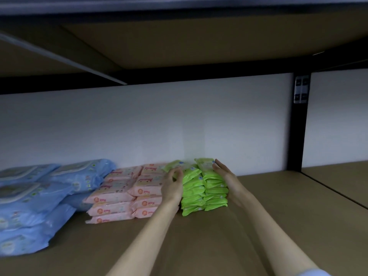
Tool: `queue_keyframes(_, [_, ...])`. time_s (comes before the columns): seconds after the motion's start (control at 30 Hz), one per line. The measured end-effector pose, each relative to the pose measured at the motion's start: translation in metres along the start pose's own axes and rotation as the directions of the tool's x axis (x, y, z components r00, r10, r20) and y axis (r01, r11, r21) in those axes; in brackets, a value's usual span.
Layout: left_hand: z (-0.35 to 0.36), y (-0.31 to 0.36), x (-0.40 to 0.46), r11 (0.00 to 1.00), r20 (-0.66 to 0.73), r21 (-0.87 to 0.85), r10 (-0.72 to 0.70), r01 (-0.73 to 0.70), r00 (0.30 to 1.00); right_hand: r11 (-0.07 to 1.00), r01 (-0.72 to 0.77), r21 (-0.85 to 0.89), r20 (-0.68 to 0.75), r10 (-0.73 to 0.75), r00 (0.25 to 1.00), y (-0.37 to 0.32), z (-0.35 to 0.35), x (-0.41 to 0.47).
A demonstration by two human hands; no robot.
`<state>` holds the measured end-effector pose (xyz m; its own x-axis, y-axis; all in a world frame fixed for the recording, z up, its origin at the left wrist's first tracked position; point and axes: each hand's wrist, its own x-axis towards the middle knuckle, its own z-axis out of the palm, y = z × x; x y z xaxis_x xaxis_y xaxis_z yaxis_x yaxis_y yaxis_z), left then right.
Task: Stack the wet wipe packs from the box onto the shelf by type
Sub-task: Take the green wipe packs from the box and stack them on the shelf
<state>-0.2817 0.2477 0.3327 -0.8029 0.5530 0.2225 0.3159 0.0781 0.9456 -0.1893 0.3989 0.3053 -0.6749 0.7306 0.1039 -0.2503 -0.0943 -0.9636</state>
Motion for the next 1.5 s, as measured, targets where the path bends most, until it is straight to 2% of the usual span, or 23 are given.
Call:
queue_keyframes(0.07, [0.004, -0.001, 0.002, 0.986, 0.001, -0.162, -0.029, 0.029, 1.000, 1.000, 0.002, 0.006, -0.004, -0.002, 1.000, -0.001, 0.000, -0.001])
queue_keyframes(0.17, [0.004, -0.011, 0.015, 0.906, 0.130, -0.394, -0.113, 0.156, 0.985, 1.000, -0.007, 0.019, 0.003, 0.007, 1.000, -0.002, 0.001, -0.003])
queue_keyframes(0.23, [0.002, -0.009, 0.020, 0.853, 0.227, -0.466, -0.142, 0.235, 0.964, 0.999, -0.014, 0.033, 0.010, 0.014, 1.000, -0.004, 0.003, -0.005])
queue_keyframes(0.33, [0.001, 0.001, 0.021, 0.803, 0.300, -0.507, -0.177, 0.313, 0.938, 0.999, -0.027, 0.045, 0.019, 0.026, 0.999, -0.005, 0.004, -0.006])
queue_keyframes(0.57, [0.015, 0.001, 0.020, 0.883, 0.389, -0.354, -0.162, 0.309, 0.907, 0.995, -0.047, 0.091, 0.053, 0.042, 0.998, -0.008, 0.000, -0.008])
queue_keyframes(0.8, [0.028, -0.001, 0.023, 0.873, 0.416, -0.399, -0.100, 0.280, 0.904, 0.992, -0.045, 0.117, 0.011, 0.044, 0.999, -0.007, -0.014, -0.002])
queue_keyframes(0.9, [0.035, 0.006, 0.025, 0.913, 0.409, -0.350, -0.054, 0.211, 0.911, 0.993, -0.010, 0.118, -0.033, 0.014, 0.999, -0.006, -0.019, 0.000])
queue_keyframes(1.03, [0.034, 0.013, 0.039, 0.967, 0.445, -0.218, -0.022, 0.133, 0.895, 0.992, 0.011, 0.126, -0.049, -0.005, 0.999, -0.003, -0.016, 0.002])
queue_keyframes(1.13, [0.022, 0.019, 0.055, 0.999, 0.453, -0.023, -0.026, 0.042, 0.891, 0.990, 0.013, 0.142, -0.047, -0.006, 0.999, -0.001, -0.005, 0.004])
queue_keyframes(1.3, [-0.005, 0.022, 0.076, 0.952, 0.472, 0.268, 0.007, -0.150, 0.882, 0.998, -0.001, 0.071, -0.062, 0.006, 0.998, 0.007, 0.020, 0.020])
queue_keyframes(1.4, [-0.018, 0.008, 0.089, 0.933, 0.461, 0.314, 0.010, -0.174, 0.887, 0.999, 0.012, -0.037, -0.081, -0.015, 0.997, 0.002, 0.034, 0.027])
queue_keyframes(1.5, [-0.022, -0.003, 0.090, 0.919, 0.470, 0.321, 0.054, -0.228, 0.881, 1.000, -0.010, -0.013, -0.056, 0.010, 0.998, 0.002, 0.035, 0.029])
